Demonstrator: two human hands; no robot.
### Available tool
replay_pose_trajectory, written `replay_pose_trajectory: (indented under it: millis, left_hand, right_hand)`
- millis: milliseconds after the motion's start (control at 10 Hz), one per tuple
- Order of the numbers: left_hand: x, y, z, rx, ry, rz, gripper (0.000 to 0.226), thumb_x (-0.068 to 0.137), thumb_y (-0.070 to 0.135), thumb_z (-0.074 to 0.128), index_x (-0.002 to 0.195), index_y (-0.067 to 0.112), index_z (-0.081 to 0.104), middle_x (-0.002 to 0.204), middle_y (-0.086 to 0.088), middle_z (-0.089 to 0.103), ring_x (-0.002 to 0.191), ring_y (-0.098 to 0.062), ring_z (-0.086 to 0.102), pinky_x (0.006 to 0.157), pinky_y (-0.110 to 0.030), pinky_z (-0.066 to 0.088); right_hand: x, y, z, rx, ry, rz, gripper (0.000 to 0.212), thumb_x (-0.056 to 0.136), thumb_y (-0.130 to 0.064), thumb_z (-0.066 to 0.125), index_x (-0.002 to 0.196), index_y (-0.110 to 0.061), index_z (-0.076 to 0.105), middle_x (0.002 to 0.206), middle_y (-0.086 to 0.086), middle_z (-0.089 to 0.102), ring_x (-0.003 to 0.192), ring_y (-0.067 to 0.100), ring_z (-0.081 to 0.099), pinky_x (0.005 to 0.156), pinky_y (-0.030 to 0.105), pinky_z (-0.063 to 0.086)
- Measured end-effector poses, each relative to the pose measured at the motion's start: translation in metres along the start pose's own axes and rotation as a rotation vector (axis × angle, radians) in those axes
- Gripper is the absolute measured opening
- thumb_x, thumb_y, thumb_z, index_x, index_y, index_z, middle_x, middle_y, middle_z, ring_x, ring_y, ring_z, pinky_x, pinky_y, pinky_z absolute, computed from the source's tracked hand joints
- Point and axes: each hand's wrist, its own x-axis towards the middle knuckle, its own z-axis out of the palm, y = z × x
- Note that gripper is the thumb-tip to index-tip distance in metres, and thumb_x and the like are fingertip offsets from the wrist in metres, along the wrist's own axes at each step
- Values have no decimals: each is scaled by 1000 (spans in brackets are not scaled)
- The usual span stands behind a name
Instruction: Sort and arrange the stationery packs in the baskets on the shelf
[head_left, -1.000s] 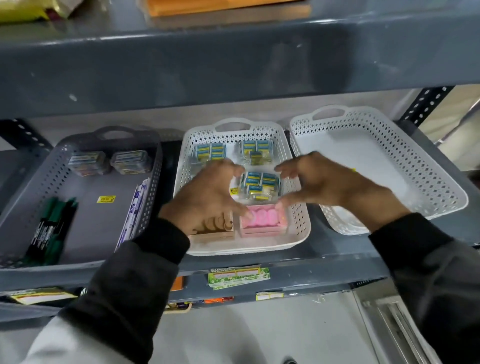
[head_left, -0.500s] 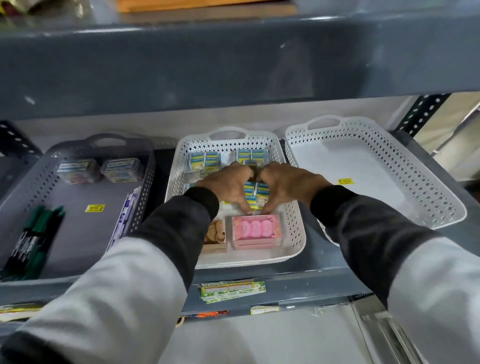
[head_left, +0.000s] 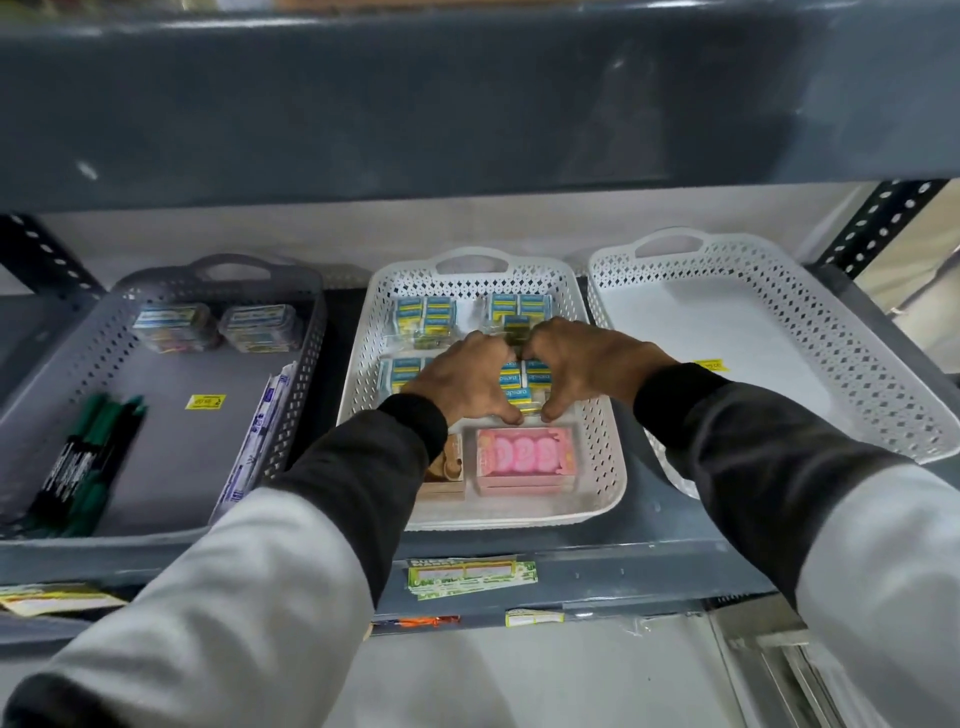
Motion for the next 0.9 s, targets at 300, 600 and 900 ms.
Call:
replay_pose_trajectory:
  millis: [300, 600, 900]
  left_hand:
    - [3, -3, 2, 9, 8, -23, 57, 59, 41, 86, 102, 15, 60, 89, 0, 50, 83, -24, 59, 66, -32, 47]
    - [6, -4, 2, 5, 20, 2, 69, 55, 31, 93, 114, 13, 62, 99, -2, 55, 82, -22, 60, 67, -29, 46]
    - [-7, 1, -12, -6, 95, 126, 95, 56, 51, 86, 137, 18, 49, 136, -3, 57, 124, -22, 53, 107, -38, 44]
  right_hand:
    - [2, 3, 7, -11, 35, 14, 60, 55, -36, 85, 106, -16, 62, 99, 6, 57, 79, 22, 59, 77, 38, 56]
    - [5, 6, 10, 25, 73, 16, 60, 53, -30, 89, 105, -14, 63, 92, 2, 55, 74, 19, 55, 74, 33, 54]
    - [-1, 9, 2, 138, 57, -45, 86, 54, -41, 86, 130, -24, 52, 119, 5, 65, 101, 23, 65, 94, 39, 53]
